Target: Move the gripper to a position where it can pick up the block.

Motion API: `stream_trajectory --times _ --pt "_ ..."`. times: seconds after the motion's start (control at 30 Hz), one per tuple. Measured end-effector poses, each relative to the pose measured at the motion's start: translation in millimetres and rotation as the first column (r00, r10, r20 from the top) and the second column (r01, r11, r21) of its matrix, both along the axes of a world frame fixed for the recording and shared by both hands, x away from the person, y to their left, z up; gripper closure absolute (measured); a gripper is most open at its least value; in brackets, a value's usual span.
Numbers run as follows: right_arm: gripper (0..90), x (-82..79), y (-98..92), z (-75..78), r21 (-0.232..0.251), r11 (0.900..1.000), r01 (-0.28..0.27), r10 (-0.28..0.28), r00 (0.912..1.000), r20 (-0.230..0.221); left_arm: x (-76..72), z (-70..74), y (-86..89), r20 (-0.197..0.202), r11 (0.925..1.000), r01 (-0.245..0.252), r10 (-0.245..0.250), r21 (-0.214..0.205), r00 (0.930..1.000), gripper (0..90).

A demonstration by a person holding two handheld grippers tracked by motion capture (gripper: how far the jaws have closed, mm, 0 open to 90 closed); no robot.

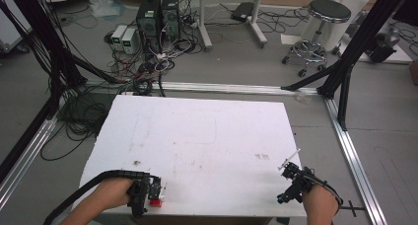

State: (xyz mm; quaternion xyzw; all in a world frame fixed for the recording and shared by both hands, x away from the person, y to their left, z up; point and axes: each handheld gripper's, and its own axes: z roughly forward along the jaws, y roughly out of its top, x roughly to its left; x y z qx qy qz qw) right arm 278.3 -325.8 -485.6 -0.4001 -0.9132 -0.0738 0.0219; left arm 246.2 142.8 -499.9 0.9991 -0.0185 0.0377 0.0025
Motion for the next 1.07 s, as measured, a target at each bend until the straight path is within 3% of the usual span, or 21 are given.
stream_trajectory --times 0.6,1.07 --pt "0.9 -0.3 -0.8 -0.4 0.006 1.0 0.002 -0.002 1.0 0.002 0.1 -14.0 -16.8 -0.016 0.9983 -0.029 0.029 -0.05 0.9995 23.2" --pt "0.9 -0.3 -0.7 -0.5 0.006 1.0 -0.001 0.001 1.0 -0.002 2.5 -17.5 -18.9 -0.019 0.9993 -0.016 0.015 -0.035 0.9997 23.2"
